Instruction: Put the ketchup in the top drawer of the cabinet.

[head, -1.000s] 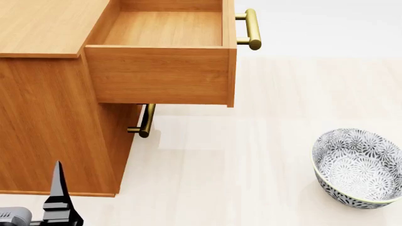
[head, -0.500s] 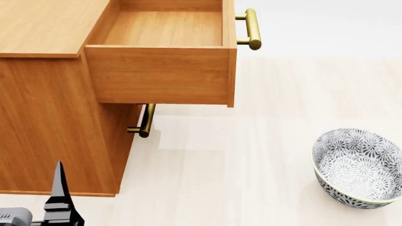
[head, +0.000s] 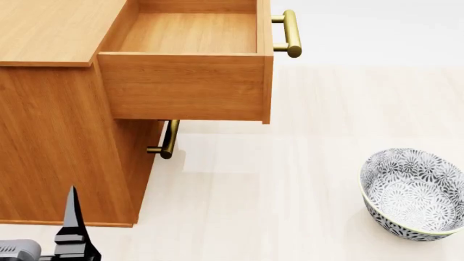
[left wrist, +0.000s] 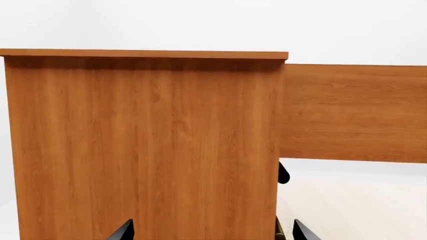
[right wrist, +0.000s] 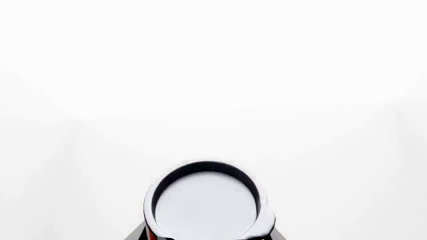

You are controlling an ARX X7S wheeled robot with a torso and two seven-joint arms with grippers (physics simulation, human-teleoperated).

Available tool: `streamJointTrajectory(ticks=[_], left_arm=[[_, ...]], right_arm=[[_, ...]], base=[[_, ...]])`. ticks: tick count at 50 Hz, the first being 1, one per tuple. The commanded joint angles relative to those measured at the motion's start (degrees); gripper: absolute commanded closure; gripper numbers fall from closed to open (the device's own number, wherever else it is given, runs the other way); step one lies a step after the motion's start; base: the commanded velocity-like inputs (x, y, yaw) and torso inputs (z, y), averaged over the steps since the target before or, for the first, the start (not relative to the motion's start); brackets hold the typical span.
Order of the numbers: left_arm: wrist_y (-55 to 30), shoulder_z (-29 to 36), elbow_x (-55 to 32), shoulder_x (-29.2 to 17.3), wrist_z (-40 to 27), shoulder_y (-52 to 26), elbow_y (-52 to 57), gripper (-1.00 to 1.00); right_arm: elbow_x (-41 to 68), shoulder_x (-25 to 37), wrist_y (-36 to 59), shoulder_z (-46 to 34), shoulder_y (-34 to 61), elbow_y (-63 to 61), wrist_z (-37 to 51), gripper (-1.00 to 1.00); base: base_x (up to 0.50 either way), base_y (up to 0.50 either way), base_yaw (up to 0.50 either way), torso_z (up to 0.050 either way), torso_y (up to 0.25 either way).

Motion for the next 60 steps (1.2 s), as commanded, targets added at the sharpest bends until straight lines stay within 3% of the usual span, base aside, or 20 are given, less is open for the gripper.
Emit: streamJointTrajectory(ticks=[1,23,37,60], left_arm=[[0.2,0.3,0.0,-0.1,-0.3,0.2,0.2,-1.00],[0.7,0.4,-0.4,-0.4,-0.9,1.0,0.6,-1.00],[1.2,0.8,-0.4,-0.4,-1.1,1.1,0.6,-1.00],[0.5,1.2,-0.7,-0.8,-1.7,0.7,1.2,-1.00]], right_arm=[[-5.7,-7.1,-0.3,-8.1,9.2,6.4,-4.2,1.00],[-11.5,-19.7,-2.6,-16.5,19.6,21.4,-10.1,1.00],[-15.7,-27.8,-5.7,-21.1,26.0,37.2,-16.4,1.00],[-26.3,-43.8,-19.7,-28.1,41.8,82.6,-31.5,1.00]], base=[[0.00,0.00,0.00,0.000,0.000],[0.00,0.00,0.00,0.000,0.000],[0.00,0.00,0.00,0.000,0.000],[0.00,0.00,0.00,0.000,0.000]])
